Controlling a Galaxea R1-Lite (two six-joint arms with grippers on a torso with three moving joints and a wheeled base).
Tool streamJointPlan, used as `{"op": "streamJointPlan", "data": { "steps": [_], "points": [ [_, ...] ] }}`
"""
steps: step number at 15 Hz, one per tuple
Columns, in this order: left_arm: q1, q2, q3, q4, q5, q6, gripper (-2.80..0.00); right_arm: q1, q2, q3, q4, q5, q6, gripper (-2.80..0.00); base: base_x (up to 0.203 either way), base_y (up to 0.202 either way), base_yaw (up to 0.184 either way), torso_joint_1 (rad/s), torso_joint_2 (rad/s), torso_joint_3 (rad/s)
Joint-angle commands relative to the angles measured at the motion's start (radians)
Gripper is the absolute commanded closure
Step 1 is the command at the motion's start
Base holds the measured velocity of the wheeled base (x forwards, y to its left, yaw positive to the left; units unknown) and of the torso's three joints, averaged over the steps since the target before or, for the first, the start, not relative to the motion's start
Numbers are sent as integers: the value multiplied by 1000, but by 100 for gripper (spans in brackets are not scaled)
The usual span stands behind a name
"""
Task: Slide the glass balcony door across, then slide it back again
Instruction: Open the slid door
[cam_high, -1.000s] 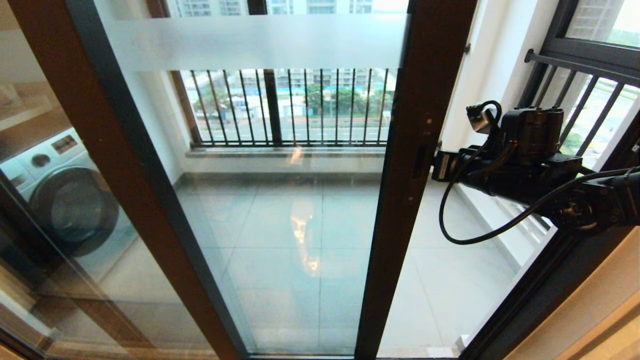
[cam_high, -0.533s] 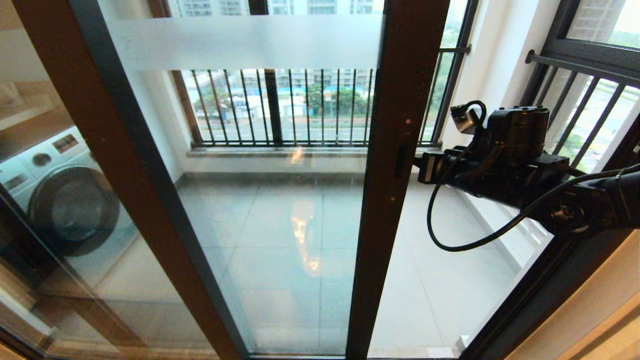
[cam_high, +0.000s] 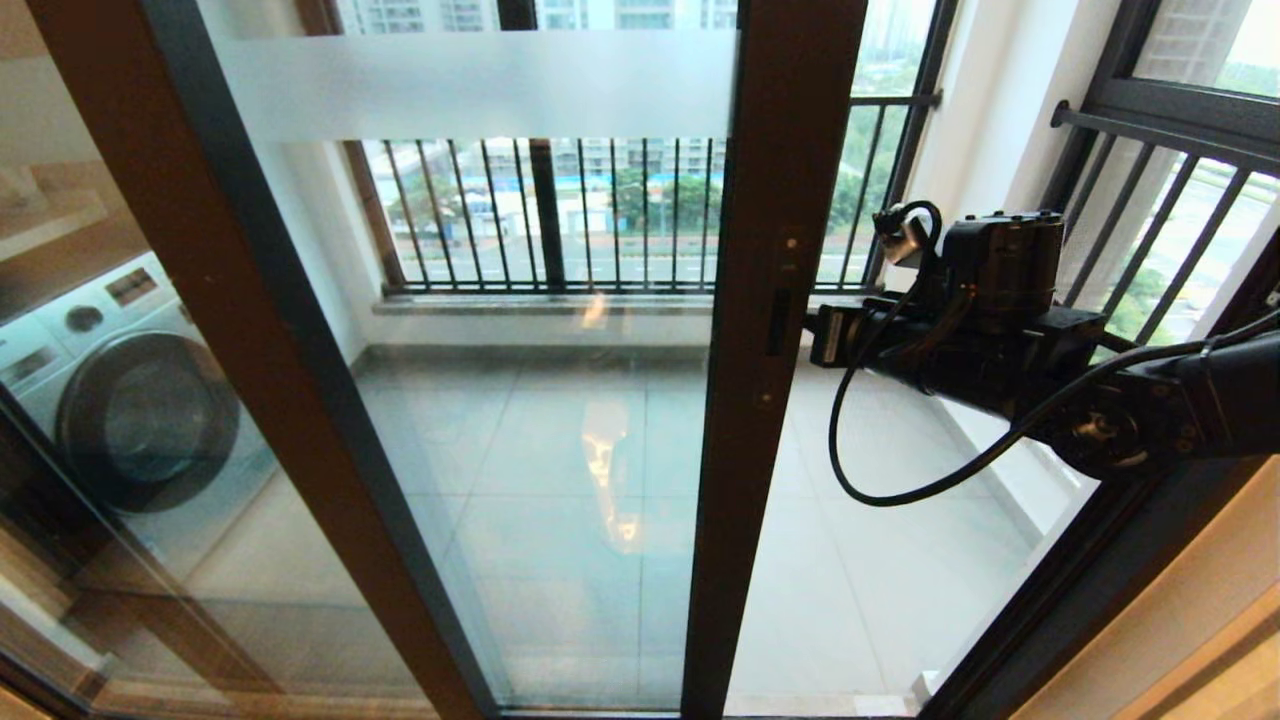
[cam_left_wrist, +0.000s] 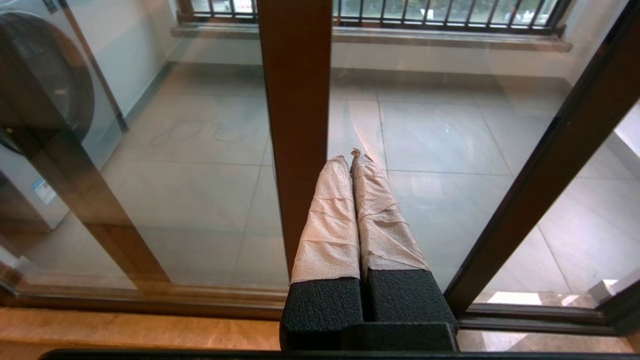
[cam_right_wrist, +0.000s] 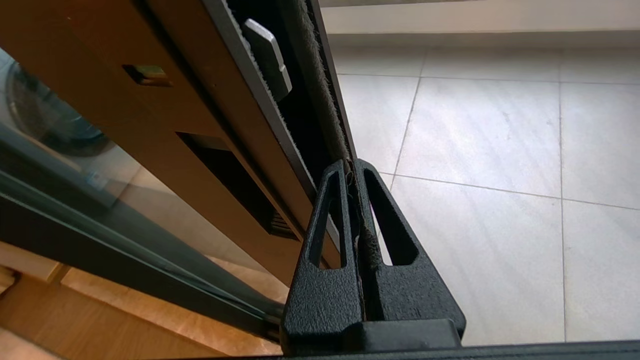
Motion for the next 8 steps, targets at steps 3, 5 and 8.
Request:
{"op": "streamJointPlan", "data": {
  "steps": [3,5,8],
  "points": [
    [0,1,0,0,0,0,0,38,13,-7,-4,-5,1,0,0,0,0,0,0,0],
    [0,1,0,0,0,0,0,53,21,-20,-4,-22,1,0,0,0,0,0,0,0],
    [0,1,0,0,0,0,0,69,23,-19,-4,-27,1,0,0,0,0,0,0,0]
  ]
}}
